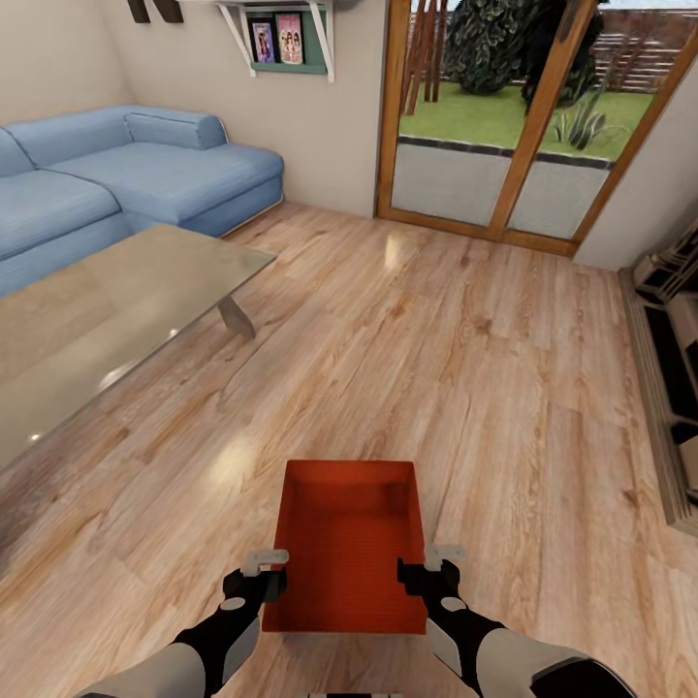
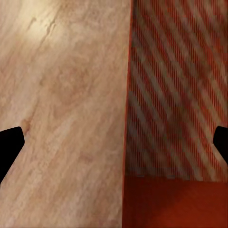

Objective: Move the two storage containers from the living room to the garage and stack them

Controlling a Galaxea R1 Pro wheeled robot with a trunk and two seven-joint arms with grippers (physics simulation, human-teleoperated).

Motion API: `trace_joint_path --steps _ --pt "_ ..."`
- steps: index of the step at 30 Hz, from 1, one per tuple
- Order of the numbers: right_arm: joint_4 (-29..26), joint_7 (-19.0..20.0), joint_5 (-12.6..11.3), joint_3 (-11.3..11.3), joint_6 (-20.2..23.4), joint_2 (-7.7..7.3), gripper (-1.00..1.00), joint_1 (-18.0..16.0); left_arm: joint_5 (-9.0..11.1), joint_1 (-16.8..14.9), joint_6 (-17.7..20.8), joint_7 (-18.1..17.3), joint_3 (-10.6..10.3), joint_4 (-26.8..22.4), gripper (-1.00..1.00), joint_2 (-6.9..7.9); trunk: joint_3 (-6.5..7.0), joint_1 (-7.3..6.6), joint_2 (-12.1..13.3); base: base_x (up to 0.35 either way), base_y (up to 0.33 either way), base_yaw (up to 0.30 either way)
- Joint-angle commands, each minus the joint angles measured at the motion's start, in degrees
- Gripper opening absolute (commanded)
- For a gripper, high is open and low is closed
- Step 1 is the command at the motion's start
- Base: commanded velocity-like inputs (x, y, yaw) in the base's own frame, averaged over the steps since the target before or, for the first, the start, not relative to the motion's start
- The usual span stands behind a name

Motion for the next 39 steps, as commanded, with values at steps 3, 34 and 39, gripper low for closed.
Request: trace_joint_path --steps 3,34,39 --pt "0.1 -0.1 -0.5 0.5 -0.2 0.02 1.00 0.0 0.6 0.0 -0.2 0.2 -0.5 0.1 1.00 0.03 -0.03 0.00 0.0 0.009 0.000 0.000" --pt "0.1 -0.2 -0.7 0.4 -0.2 -0.02 1.00 0.0 0.8 0.0 -0.1 0.3 -0.4 0.2 1.00 -0.03 -0.03 0.00 0.0 -0.017 0.000 0.000" --pt "0.1 -0.5 -0.8 0.3 -0.2 0.01 1.00 0.0 0.8 0.0 -0.1 0.3 -0.4 0.2 1.00 -0.03 -0.03 0.00 0.0 -0.001 0.000 -0.046"
